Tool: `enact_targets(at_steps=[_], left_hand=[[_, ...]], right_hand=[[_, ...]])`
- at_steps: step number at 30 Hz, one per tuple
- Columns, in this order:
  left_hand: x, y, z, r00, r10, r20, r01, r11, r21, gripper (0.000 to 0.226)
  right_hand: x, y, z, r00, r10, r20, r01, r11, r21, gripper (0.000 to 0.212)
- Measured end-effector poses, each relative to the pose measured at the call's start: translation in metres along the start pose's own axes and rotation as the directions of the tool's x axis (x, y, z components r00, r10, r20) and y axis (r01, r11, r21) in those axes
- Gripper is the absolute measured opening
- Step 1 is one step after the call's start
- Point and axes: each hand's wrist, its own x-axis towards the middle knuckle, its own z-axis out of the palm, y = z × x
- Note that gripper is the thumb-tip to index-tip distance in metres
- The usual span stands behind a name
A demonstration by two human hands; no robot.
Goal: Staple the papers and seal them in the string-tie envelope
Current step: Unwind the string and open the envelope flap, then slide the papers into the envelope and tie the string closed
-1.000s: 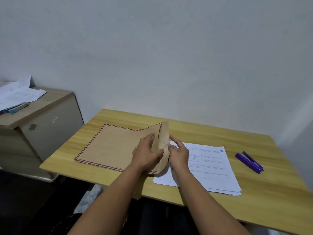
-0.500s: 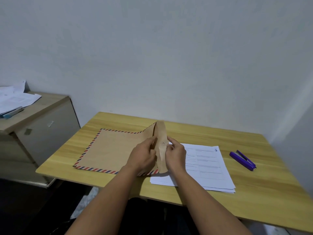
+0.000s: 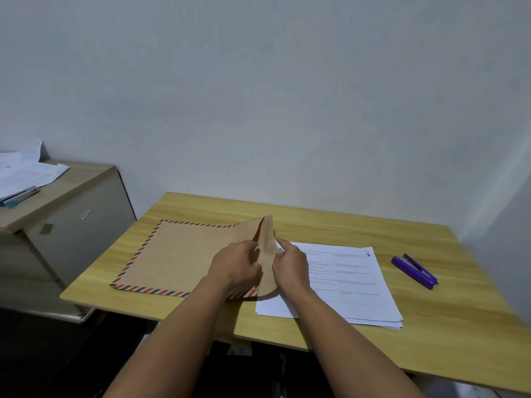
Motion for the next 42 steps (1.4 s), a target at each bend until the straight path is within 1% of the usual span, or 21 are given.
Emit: enact_targets(at_steps=[4,7,9,11,13,16,18,20,23,25,28,29,30,31,33,34,36,37,39,41,42], left_hand=[[0.005,-0.010,0.003,1.000,-0.010,0.002,0.010,1.000,0.010,0.061],[0.012,-0.015,0.001,1.000,-0.020,-0.002,0.020,0.999,0.033,0.060],[0.015,-0.018,-0.001,0.999,-0.035,-0.010,0.035,0.998,0.045,0.060],[0.018,-0.022,-0.003,0.998,-0.058,-0.016,0.058,0.997,0.050,0.062],[0.022,-0.026,-0.004,0.997,-0.077,-0.028,0.078,0.996,0.052,0.063],[0.027,-0.033,-0.008,0.994,-0.099,-0.045,0.102,0.993,0.065,0.063],[0.030,-0.037,-0.010,0.993,-0.112,-0.047,0.115,0.991,0.072,0.063],[0.032,-0.039,-0.011,0.992,-0.121,-0.043,0.124,0.989,0.078,0.063],[0.032,-0.039,-0.012,0.992,-0.118,-0.045,0.122,0.989,0.084,0.061],[0.031,-0.039,-0.011,0.992,-0.115,-0.045,0.119,0.989,0.084,0.061],[0.028,-0.038,-0.013,0.993,-0.114,-0.039,0.117,0.990,0.084,0.063],[0.027,-0.038,-0.013,0.993,-0.114,-0.036,0.116,0.990,0.074,0.064],[0.026,-0.037,-0.014,0.993,-0.115,-0.030,0.117,0.991,0.064,0.065],[0.025,-0.038,-0.014,0.993,-0.116,-0.025,0.117,0.992,0.053,0.066],[0.024,-0.040,-0.016,0.993,-0.114,-0.015,0.114,0.993,0.030,0.068],[0.023,-0.040,-0.016,0.994,-0.112,-0.011,0.112,0.994,0.018,0.069],[0.024,-0.041,-0.016,0.995,-0.101,-0.007,0.101,0.995,0.002,0.067],[0.024,-0.040,-0.015,0.996,-0.093,-0.007,0.093,0.996,0.002,0.067],[0.026,-0.039,-0.014,0.997,-0.080,-0.007,0.080,0.997,0.006,0.065],[0.027,-0.039,-0.014,0.997,-0.076,-0.004,0.076,0.997,0.000,0.065],[0.026,-0.040,-0.015,0.997,-0.082,0.000,0.082,0.997,-0.003,0.065]], right_hand=[[0.007,0.003,-0.015,0.998,0.015,0.058,-0.009,0.996,-0.087,0.053],[0.026,0.014,-0.051,0.999,0.024,0.028,-0.017,0.973,-0.231,0.055],[0.040,0.027,-0.082,0.997,0.081,0.014,-0.071,0.930,-0.361,0.057],[0.047,0.045,-0.110,0.982,0.189,0.001,-0.163,0.850,-0.502,0.061],[0.049,0.065,-0.133,0.948,0.315,-0.042,-0.276,0.751,-0.599,0.076],[0.049,0.084,-0.155,0.894,0.444,-0.066,-0.373,0.653,-0.659,0.113],[0.051,0.086,-0.162,0.885,0.465,-0.024,-0.353,0.637,-0.685,0.128],[0.053,0.086,-0.164,0.881,0.474,0.009,-0.343,0.651,-0.677,0.133],[0.057,0.088,-0.164,0.860,0.510,0.002,-0.401,0.678,-0.616,0.141],[0.058,0.092,-0.161,0.861,0.509,0.017,-0.387,0.677,-0.626,0.134],[0.053,0.088,-0.163,0.866,0.498,0.040,-0.370,0.693,-0.619,0.084],[0.048,0.084,-0.166,0.862,0.505,0.048,-0.387,0.715,-0.582,0.068],[0.047,0.079,-0.169,0.859,0.510,0.050,-0.423,0.761,-0.492,0.054],[0.045,0.076,-0.174,0.858,0.505,0.093,-0.401,0.772,-0.493,0.045],[0.050,0.077,-0.185,0.870,0.476,0.128,-0.362,0.793,-0.490,0.041],[0.052,0.080,-0.192,0.887,0.431,0.168,-0.322,0.836,-0.444,0.038],[0.054,0.080,-0.210,0.932,0.332,0.144,-0.296,0.929,-0.221,0.026],[0.054,0.077,-0.218,0.958,0.262,0.116,-0.246,0.960,-0.134,0.028],[0.055,0.068,-0.231,0.992,0.122,0.019,-0.121,0.992,-0.042,0.041],[0.055,0.057,-0.242,0.998,0.011,-0.063,-0.010,1.000,0.011,0.050],[0.053,0.052,-0.247,0.996,-0.011,-0.088,0.014,0.999,0.034,0.053]])
